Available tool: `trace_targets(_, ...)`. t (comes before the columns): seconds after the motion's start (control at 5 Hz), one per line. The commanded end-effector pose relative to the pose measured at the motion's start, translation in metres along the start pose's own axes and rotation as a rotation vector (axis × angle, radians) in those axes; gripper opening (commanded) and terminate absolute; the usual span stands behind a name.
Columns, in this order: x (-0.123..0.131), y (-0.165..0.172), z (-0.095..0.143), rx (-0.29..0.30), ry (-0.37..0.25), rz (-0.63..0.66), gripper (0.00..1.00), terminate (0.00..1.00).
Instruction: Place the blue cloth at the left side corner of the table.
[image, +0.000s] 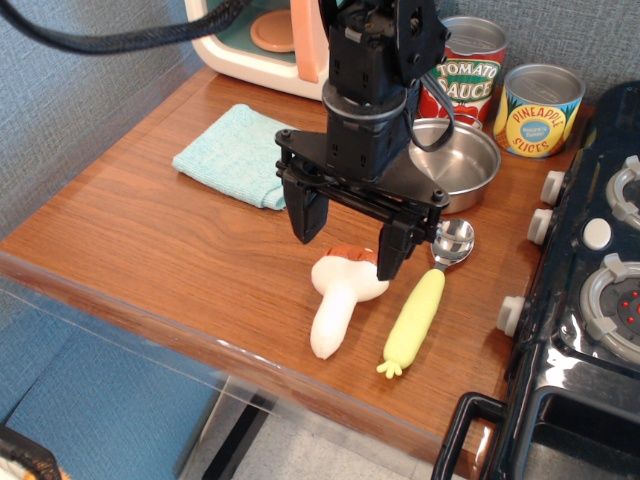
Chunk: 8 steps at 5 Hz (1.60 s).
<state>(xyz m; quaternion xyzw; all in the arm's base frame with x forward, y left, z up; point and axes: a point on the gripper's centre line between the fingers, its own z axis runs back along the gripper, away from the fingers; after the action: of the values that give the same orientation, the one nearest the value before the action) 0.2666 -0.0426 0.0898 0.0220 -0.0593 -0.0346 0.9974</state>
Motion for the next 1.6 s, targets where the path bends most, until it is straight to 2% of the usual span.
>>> trace_targets(0.0, 0.0, 0.0, 0.0, 0.0, 0.0, 0.0, 1.0, 0.0)
trace_targets(0.2, 0.02, 0.026, 0.006, 0.008, -0.021, 0.064, 1.0, 0.0)
trace_targets(0.4, 0.051, 0.071, 0.009, 0.041, -0.061, 0.166, 1.0, 0.0)
trace_targets(0.6, 0.081, 0.115, -0.009, 0.057, -0.106, 0.149, 1.0, 0.0)
trace_targets(0.8, 0.096, 0.156, -0.03, 0.102, -0.067, 0.192, 1.0, 0.0)
trace_targets(1.0, 0.106, 0.178, -0.045, 0.115, -0.063, 0.227, 1.0, 0.0)
trace_targets(1.4, 0.126, 0.18, -0.073, 0.104, -0.021, 0.193, 1.0, 0.0)
